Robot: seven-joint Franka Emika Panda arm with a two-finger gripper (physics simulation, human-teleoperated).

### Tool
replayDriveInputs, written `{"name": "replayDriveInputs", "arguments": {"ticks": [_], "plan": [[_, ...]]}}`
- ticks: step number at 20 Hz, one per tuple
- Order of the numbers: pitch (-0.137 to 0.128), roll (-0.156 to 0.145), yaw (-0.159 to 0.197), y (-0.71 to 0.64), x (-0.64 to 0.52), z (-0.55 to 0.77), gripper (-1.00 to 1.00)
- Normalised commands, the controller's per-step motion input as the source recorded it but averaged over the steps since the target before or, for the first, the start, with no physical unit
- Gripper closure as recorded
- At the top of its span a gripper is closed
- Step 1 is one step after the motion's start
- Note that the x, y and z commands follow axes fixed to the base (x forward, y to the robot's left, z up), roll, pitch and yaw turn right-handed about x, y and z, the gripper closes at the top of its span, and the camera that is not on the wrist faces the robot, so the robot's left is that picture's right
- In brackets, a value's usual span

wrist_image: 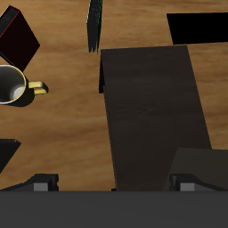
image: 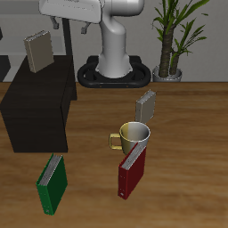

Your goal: Place the left yellow book upright on top of the shelf and place the white-yellow mug on top of the shelf

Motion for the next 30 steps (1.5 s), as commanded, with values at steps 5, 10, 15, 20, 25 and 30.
{"name": "replayDriveInputs", "arguments": {"ticks": [5,10,15,20,25,30], "plan": [[-0.061,0.011,0.134,0.64,0.28,0.03,-1.00],[-0.041,-0.024,0.127,0.55,0.64,-0.20,-1.00],[0.009,0.010,0.058,0.46,0.52,-0.28,-1.00],[0.030,0.063,0.008,0.53,0.39,-0.24,-1.00],[0.008,0.019,-0.010,0.44,0.36,-0.28,-1.00],[-0.027,0.012,0.020,0.37,0.09,-0.12,-1.00]]}}
